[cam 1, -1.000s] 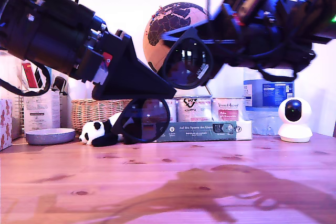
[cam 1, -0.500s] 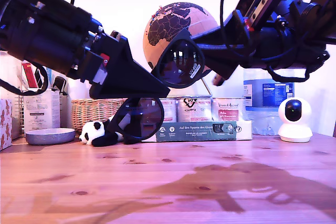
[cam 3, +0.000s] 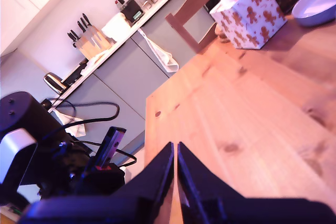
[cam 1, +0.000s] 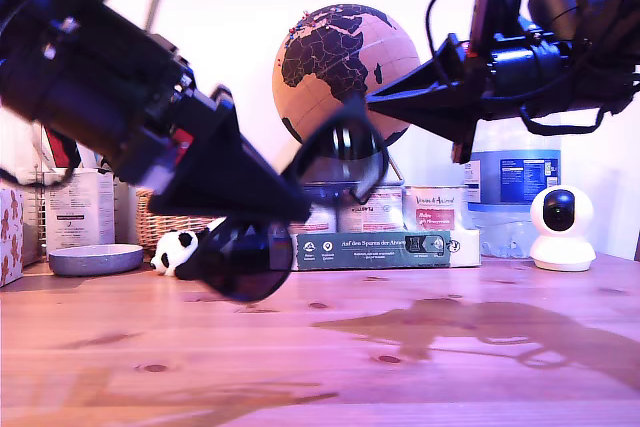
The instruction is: Pick up the sunglasses and close them, then place them back on the table
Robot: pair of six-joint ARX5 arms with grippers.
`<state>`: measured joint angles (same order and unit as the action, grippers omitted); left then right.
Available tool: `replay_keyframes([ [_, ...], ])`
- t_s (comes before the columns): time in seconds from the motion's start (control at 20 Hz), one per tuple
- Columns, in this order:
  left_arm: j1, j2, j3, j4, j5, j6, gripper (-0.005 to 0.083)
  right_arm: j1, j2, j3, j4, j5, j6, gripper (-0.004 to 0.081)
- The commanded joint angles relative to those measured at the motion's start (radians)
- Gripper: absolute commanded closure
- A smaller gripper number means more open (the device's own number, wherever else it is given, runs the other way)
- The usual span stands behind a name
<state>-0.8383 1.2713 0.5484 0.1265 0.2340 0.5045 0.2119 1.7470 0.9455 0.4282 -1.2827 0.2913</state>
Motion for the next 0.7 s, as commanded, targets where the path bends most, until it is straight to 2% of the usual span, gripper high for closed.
replay_keyframes([
  [0.0, -0.004, 0.0, 0.067, -0.095, -0.002, 0.028, 0.0797, 0.01, 0.0, 0.001, -0.02, 0.008, 0.005, 0.0783],
  [0.2, -0.004, 0.016, 0.152, -0.27, -0.003, 0.072, 0.0797, 0.032, -0.008, 0.001, -0.056, 0.009, 0.004, 0.0783],
  [0.35, -0.004, 0.102, 0.255, -0.428, -0.007, 0.073, 0.0797, 0.046, -0.064, 0.001, -0.065, 0.037, 0.004, 0.0783],
  [0.5, -0.002, 0.219, 0.362, -0.487, -0.034, -0.138, 0.0797, 0.05, -0.175, 0.001, -0.117, 0.127, -0.01, 0.0783],
  [0.65, -0.002, 0.319, 0.457, -0.538, -0.075, -0.406, 0.0797, 0.047, -0.314, 0.001, -0.244, 0.263, -0.04, 0.0783],
])
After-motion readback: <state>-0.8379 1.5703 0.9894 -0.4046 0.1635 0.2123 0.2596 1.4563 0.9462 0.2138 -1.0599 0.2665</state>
